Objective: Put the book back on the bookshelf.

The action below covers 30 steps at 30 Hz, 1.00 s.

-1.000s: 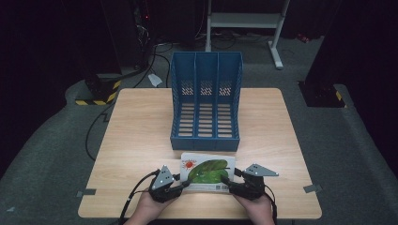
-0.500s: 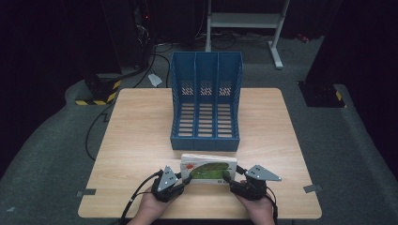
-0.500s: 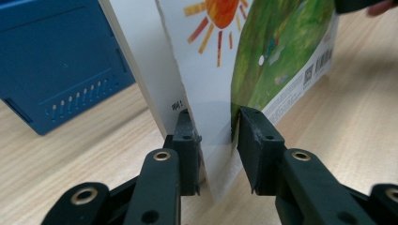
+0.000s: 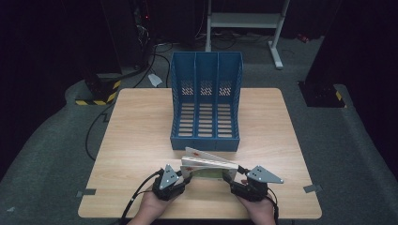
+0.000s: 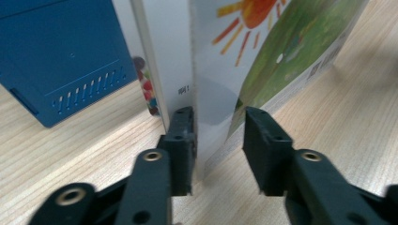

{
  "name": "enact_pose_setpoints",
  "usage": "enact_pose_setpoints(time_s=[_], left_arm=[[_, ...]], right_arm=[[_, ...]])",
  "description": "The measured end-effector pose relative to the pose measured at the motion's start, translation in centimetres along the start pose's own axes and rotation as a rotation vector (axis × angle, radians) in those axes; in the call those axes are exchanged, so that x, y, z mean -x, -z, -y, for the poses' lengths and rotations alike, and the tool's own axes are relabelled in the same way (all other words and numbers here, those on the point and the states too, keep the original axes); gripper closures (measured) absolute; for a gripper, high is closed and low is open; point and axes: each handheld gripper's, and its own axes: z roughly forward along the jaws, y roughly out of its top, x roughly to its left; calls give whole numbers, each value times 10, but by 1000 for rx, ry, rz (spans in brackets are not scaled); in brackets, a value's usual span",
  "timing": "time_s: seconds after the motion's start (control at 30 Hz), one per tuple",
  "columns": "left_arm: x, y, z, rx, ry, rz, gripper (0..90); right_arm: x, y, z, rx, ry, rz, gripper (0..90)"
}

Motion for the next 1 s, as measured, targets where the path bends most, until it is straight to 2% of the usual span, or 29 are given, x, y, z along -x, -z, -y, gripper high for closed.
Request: enact_pose_setpoints(time_s=[0.13, 0.27, 0.4, 0.53, 0.57, 0.67, 0.7, 0.77, 0.83, 0.9, 1.0], left_arm=[[-5, 3, 1, 8, 27, 4, 522], [-11, 8, 4, 17, 53, -13, 473], [-15, 16, 9, 16, 77, -45, 445], [-24, 25, 16, 15, 112, -94, 435], [-28, 28, 18, 15, 125, -106, 435], [-43, 36, 25, -2, 169, -159, 431], [-43, 36, 25, -2, 169, -159, 430], [-59, 43, 33, -22, 243, -197, 418], [-70, 47, 39, -41, 281, -248, 412], [-77, 49, 41, -60, 281, -303, 411], [-82, 49, 42, -87, 274, -342, 386]], right_arm=[[2, 0, -3, 4, 20, -20, 380], [2, -1, -9, 14, 70, -37, 381], [1, -6, -14, 17, 97, -52, 369], [-1, -14, -21, -1, 114, -71, 346], [-2, -16, -22, -8, 122, -69, 358], [-4, -17, -24, -1, 151, -89, 475], [-4, -17, -24, -1, 151, -89, 475], [-2, -18, -25, -10, 135, -130, 553], [-2, -17, -26, -10, 144, -147, 598], [-4, -16, -26, -14, 153, -155, 617], [-6, -15, -26, -21, 167, -158, 631]])
